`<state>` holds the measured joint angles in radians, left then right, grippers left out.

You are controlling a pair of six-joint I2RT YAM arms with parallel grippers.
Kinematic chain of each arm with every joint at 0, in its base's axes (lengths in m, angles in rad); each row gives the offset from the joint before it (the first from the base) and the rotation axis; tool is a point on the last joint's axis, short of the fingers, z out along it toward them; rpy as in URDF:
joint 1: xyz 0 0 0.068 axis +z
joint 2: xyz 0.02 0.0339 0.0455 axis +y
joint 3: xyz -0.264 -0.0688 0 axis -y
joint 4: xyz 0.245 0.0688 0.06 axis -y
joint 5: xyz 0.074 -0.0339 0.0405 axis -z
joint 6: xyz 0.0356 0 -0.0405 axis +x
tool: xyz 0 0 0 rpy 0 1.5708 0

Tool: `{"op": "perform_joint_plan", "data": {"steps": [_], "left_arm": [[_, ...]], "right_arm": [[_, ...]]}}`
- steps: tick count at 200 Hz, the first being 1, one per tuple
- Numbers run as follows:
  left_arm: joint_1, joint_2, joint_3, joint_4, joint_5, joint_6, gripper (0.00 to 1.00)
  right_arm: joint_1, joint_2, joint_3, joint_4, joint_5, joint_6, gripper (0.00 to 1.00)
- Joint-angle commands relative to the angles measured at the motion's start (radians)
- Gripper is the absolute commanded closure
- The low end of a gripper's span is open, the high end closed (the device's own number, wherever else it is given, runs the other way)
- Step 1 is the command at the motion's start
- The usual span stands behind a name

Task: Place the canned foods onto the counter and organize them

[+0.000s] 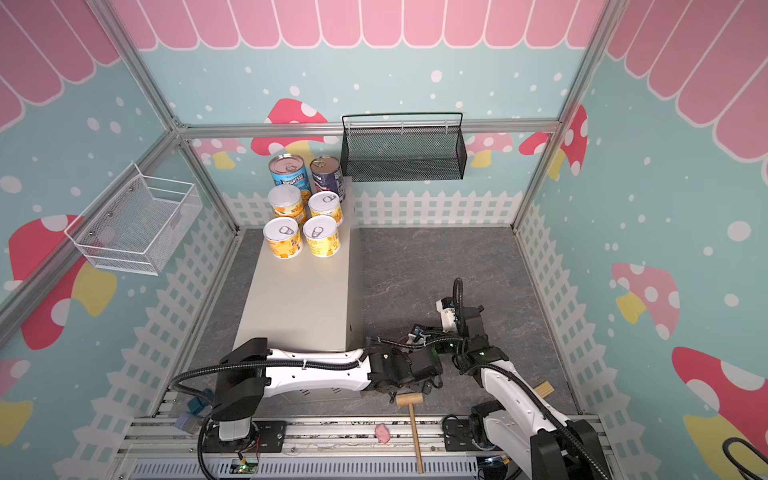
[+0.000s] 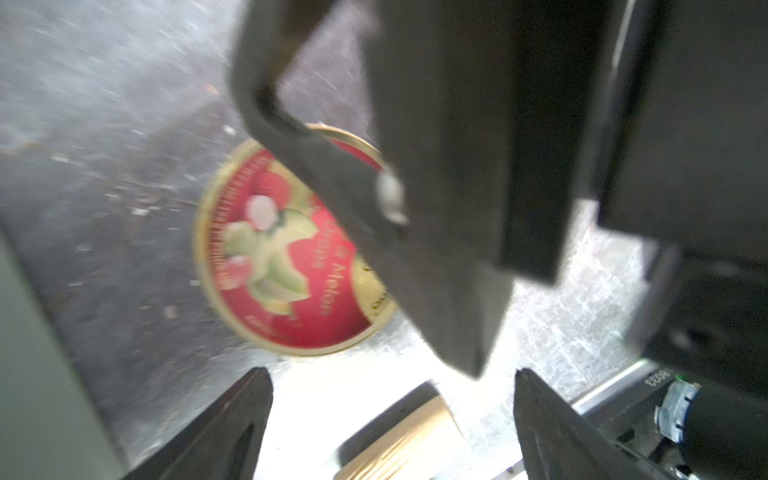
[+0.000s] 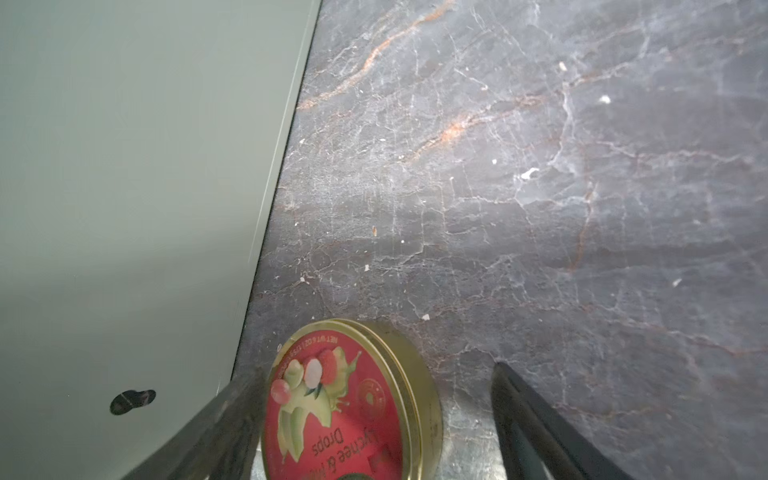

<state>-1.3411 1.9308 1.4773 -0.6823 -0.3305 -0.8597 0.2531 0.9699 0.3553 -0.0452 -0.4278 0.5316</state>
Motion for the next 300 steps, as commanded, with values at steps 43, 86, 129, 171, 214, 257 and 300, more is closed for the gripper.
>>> {"op": "perform_joint_plan", "data": {"steps": [43,86,129,171,214,257,300], "left_arm": [[-0.049,-0.169,-0.008,-0.123,-0.176,0.002,0.08],[-0.092,-0.208,0.034,-0.218,-0.222,0.029,0.06],[-0.097,-0.232,0.049,-0.31,-0.297,-0.002,0.06],[-0.098,-0.259,0.028,-0.4,-0.358,-0.076,0.06],[-0.073,-0.306,-0.034,-0.441,-0.388,-0.135,0.05],[-0.039,-0.368,-0.118,-0.485,-0.407,-0.181,0.05],[0.001,-0.419,-0.181,-0.525,-0.43,-0.206,0.05]], "right_arm": [[0.003,0.078,0.096,-0.055,0.111,-0.029,0.1],[0.002,0.167,0.148,-0.056,0.127,-0.079,0.09],[0.002,0.178,0.185,-0.07,0.129,-0.102,0.09],[0.002,0.168,0.19,-0.074,0.124,-0.107,0.09],[0.002,0.151,0.187,-0.079,0.116,-0.108,0.09],[0.002,0.141,0.188,-0.084,0.109,-0.11,0.09],[0.001,0.132,0.182,-0.084,0.103,-0.108,0.09]]}}
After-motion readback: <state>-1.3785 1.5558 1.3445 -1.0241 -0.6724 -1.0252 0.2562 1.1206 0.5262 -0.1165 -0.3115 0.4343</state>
